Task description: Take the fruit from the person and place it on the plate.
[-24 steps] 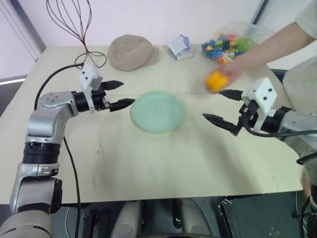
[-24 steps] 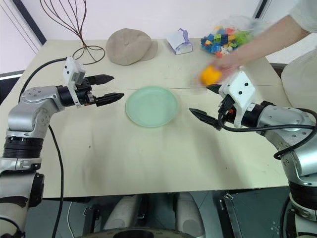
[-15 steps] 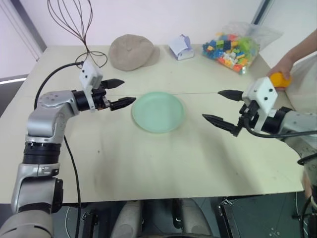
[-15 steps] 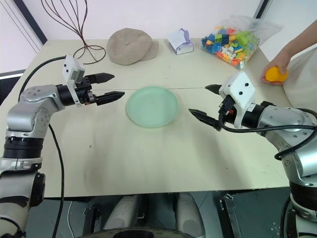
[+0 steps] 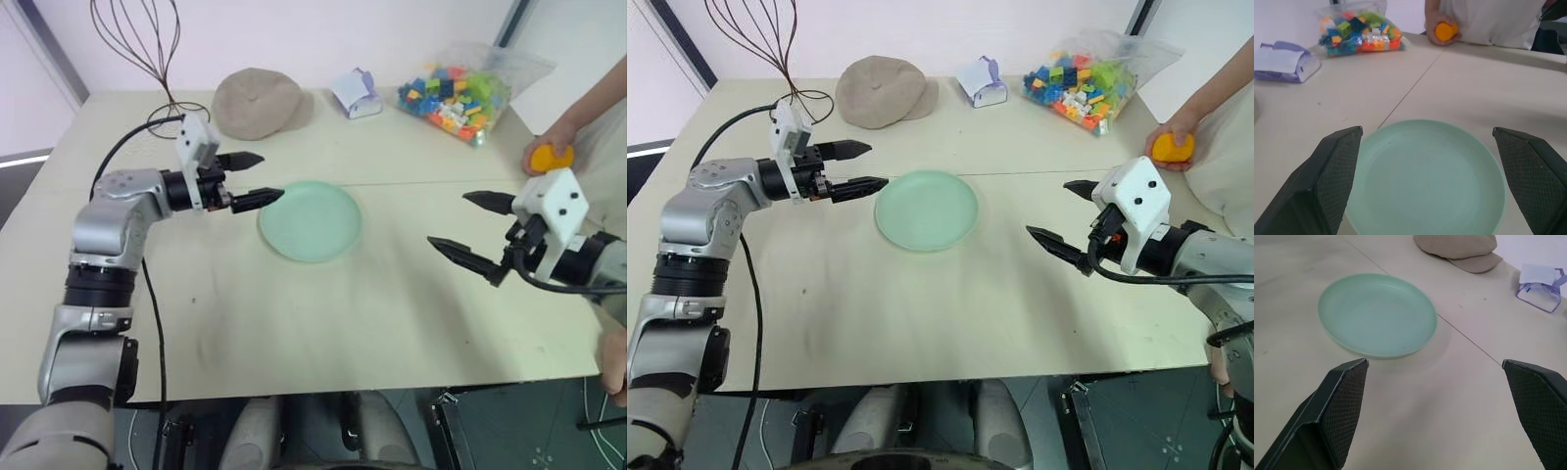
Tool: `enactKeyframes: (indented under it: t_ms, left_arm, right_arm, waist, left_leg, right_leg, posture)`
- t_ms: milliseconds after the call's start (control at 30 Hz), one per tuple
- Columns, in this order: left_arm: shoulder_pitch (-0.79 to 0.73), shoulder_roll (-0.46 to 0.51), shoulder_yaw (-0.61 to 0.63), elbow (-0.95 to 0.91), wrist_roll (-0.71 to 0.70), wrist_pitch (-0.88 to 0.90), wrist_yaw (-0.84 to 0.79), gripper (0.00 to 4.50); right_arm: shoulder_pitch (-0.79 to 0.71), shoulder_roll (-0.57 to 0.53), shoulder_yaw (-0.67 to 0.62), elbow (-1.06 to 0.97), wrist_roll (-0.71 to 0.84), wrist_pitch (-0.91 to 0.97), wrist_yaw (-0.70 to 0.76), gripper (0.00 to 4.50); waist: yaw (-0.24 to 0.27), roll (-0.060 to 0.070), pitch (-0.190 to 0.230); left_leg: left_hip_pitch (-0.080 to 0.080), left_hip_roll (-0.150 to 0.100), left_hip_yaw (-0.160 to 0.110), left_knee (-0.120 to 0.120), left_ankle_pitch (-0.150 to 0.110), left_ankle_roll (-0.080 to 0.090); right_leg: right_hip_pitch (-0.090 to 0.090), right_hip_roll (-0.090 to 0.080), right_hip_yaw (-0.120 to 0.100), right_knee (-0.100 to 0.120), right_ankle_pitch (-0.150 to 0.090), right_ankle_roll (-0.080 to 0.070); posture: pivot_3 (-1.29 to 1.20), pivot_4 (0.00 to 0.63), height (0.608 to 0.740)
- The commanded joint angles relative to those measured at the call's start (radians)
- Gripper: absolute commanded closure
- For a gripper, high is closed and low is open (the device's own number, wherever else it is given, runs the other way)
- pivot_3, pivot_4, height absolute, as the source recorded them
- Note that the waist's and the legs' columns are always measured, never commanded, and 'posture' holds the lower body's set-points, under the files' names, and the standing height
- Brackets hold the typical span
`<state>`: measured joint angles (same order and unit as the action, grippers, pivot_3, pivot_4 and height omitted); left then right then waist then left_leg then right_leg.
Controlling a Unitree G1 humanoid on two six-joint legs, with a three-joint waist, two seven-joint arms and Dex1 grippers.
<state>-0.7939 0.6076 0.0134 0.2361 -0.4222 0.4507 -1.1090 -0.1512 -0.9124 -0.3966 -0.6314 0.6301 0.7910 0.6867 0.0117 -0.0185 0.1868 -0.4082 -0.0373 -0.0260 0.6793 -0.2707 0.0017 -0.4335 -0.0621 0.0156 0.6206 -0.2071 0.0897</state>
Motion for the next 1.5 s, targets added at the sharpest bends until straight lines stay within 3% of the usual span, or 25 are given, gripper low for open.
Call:
enactKeyframes:
  t_ms: [33, 500, 1267, 1433, 1500]
  left_arm:
    - [-0.024, 0.017, 0.015, -0.016, -0.003, -0.01, -0.016, 0.04]
    - [0.093, 0.053, 0.083, -0.185, -0.044, 0.064, 0.07, 0.04]
    - [0.141, 0.075, 0.138, -0.282, -0.061, 0.069, 0.183, 0.04]
    - [0.165, 0.068, 0.146, -0.311, -0.05, 0.041, 0.236, 0.04]
    - [0.181, 0.07, 0.143, -0.32, -0.041, 0.031, 0.242, 0.04]
  right_arm:
    - [-0.054, 0.015, 0.018, -0.025, 0.013, -0.009, -0.034, 0.0]
    - [-0.243, 0.055, 0.187, 0.118, -0.046, -0.089, -0.015, 0.0]
    - [-0.34, 0.094, 0.256, 0.271, -0.119, -0.196, 0.065, 0.0]
    - [-0.413, 0.211, 0.254, 0.249, -0.056, -0.086, -0.056, 0.0]
    - [-0.465, 0.318, 0.226, 0.239, 0.006, 0.028, -0.192, 0.0]
  waist:
    - [-0.001, 0.0, 0.0]
    - [0.0, 0.0, 0.0]
    - [-0.001, 0.0, 0.0]
    - [-0.006, 0.0, 0.0]
    - [-0.009, 0.0, 0.0]
  left_leg:
    - [0.0, 0.0, 0.0, 0.0, 0.0, 0.0]
    - [0.0, 0.0, 0.0, 0.0, -0.001, 0.001]
    - [0.0, 0.0, 0.0, 0.0, -0.001, 0.001]
    - [0.0, 0.0, 0.0, -0.001, -0.001, 0.001]
    - [0.0, 0.0, 0.0, -0.001, -0.001, 0.001]
  right_leg:
    - [0.0, 0.0, 0.0, 0.0, 0.0, 0.0]
    - [0.0, -0.001, 0.001, -0.002, 0.0, 0.0]
    - [0.001, -0.001, 0.0, -0.002, 0.0, 0.0]
    - [0.001, 0.0, 0.001, -0.002, 0.0, 0.0]
    - [0.0, -0.001, 0.001, -0.001, 0.001, 0.0]
  posture:
    - [0.0, 0.15, 0.74]
    - [0.0, 0.15, 0.74]
    - [0.0, 0.15, 0.74]
    - [0.0, 0.15, 0.74]
    - [0.0, 0.15, 0.74]
